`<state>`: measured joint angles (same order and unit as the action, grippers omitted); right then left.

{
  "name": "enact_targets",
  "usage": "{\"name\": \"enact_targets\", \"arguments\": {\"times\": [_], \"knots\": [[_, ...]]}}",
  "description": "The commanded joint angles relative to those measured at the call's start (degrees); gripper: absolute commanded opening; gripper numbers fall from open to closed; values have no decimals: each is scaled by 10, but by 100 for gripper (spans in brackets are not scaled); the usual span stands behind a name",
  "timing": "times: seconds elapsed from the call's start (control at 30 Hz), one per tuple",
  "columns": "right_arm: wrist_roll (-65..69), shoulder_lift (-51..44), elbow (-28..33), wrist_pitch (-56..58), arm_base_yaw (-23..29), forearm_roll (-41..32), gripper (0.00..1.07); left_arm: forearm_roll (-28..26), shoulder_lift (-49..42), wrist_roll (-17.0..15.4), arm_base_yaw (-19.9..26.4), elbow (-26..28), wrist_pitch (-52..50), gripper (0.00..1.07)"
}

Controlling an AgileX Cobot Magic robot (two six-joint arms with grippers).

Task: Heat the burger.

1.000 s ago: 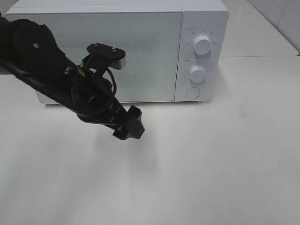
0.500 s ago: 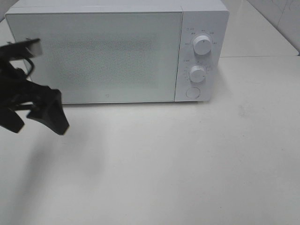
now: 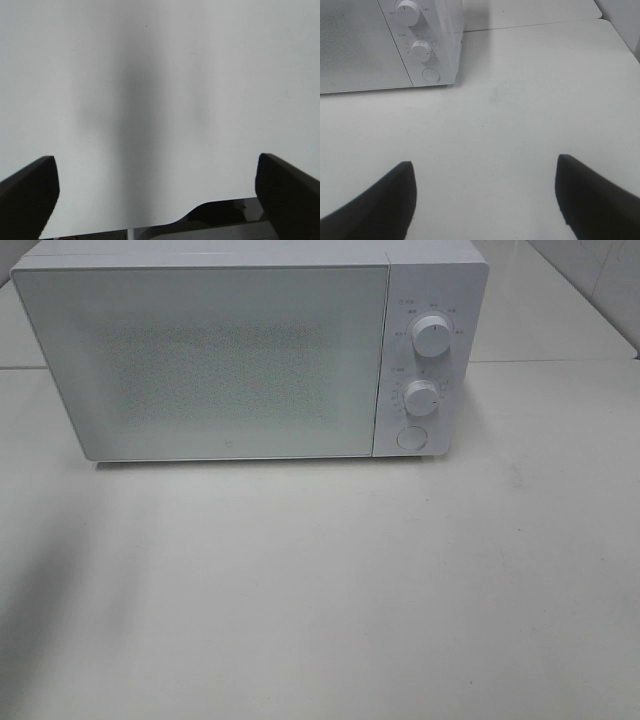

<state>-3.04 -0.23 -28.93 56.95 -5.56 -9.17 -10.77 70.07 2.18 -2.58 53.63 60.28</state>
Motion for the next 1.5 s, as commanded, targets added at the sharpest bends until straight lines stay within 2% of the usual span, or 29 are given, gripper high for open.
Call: {"name": "enact_targets", "arguments": {"times": [0.03,0.1,0.17,0.2,0.23,0.3,0.57,0.63,0.77,0.83,1.03,1.13,1.23,1.5], "knots": [[-1,-15,4,-3,-4,2,76,34,-65,-22,0,-42,0,100],[-1,-15,4,-3,-4,2,76,43,-81,-27,0,-52,0,100],[-1,-15,4,-3,-4,2,76,68,-127,-53,0,-79,0,100],[-1,-15,4,-3,-4,2,76,68,-127,-53,0,-79,0,100],[-1,-15,4,-3,-4,2,76,86,-156,-76,0,-98,-1,100],[-1,-15,4,-3,-4,2,76,96,-189,-87,0,-117,0,100],[-1,-15,4,-3,-4,2,76,100,-303,-87,0,-191,-1,100],[-1,-15,4,-3,-4,2,76,100,-350,-87,0,-225,-2,100],[-1,-15,4,-3,-4,2,76,97,-395,-87,0,-235,9,100],[-1,-15,4,-3,-4,2,76,99,-455,-87,0,-238,11,100],[-1,-15,4,-3,-4,2,76,100,-543,-85,0,-238,11,100],[-1,-15,4,-3,-4,2,76,100,-559,-85,0,-238,11,100],[-1,-15,4,-3,-4,2,76,97,-633,-85,0,-238,10,100],[-1,-15,4,-3,-4,2,76,97,-719,-87,11,-238,10,100]]}}
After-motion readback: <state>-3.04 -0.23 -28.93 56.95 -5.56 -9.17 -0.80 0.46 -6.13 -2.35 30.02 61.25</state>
